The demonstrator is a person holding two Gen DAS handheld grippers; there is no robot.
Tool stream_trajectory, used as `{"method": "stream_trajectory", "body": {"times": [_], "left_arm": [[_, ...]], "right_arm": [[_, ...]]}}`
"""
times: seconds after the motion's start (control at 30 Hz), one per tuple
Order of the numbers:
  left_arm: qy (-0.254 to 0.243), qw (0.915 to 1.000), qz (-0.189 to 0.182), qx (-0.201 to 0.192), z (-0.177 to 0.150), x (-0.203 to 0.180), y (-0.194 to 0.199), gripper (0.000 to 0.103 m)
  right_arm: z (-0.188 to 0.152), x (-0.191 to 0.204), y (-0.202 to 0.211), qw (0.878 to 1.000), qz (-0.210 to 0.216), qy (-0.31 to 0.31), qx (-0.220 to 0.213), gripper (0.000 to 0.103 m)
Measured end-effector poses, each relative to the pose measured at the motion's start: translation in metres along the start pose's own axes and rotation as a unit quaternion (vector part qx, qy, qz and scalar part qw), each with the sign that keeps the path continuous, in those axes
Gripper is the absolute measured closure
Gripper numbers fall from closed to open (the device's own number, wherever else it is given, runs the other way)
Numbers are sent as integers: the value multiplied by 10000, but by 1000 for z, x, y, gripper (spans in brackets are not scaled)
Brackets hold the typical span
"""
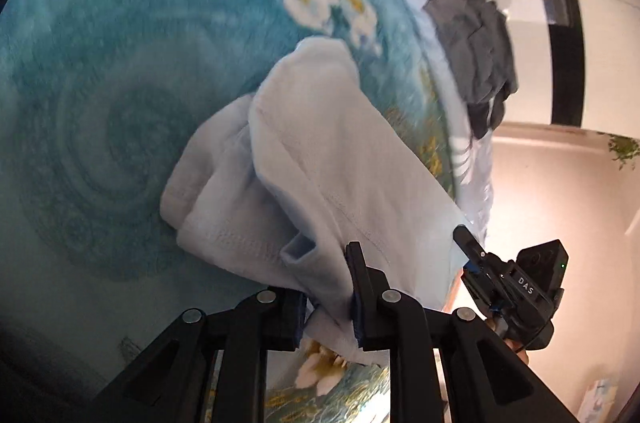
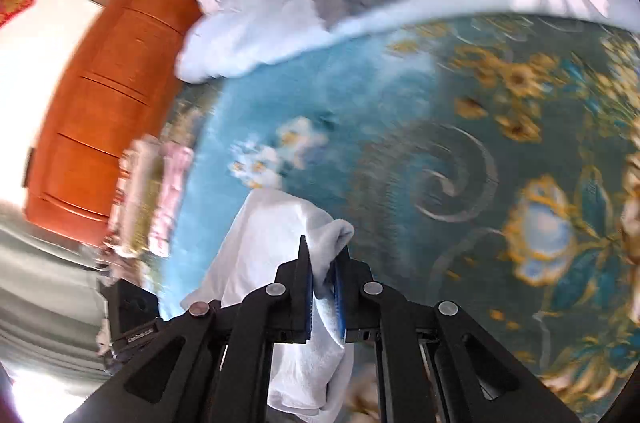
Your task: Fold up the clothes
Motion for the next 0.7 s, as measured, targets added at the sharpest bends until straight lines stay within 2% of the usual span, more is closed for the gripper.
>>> {"method": "stream_trajectory", "body": {"times": [0.07,0.13,0.2,0.23,0.33,0.5,0.63,0.7], "left_arm": [[45,9999,123,27,-1,5,-1,79],[212,9996,161,30,-1,12,2,67],[439,9989,136,17,0,20,7,48],[552,9985,70,0,1,24,11,45],[827,9964,-82,-166,9,31,22,43],[659,9961,199,-556,38,33,32,35],[448,9980,280,-347,64,37,18,34],[382,9991,161,-110,74,39,10,34]], "right_arm": [[-16,-32,-10,9989,-264,-310,247,94],[-25,-51,-18,9974,-305,-566,325,94],[-28,-60,-23,9963,-258,-776,276,94],[-29,-65,-25,9955,-235,-880,251,94],[-27,-69,-28,9954,-293,-876,271,94],[-25,-71,-32,9955,-324,-814,371,94],[-28,-72,-31,9950,-239,-903,363,91],[-28,-75,-25,9945,-306,-956,291,84]]}}
Point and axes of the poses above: each gripper's, at about its wrist camera, not at the fingertips, and y roughly against the way its jaws point, x to its left, z to its top, the point moved 9 cm from there along -y, roughly the way its jaws point, and after that the axes turned 2 degrees about z, right-handed, at the moved point
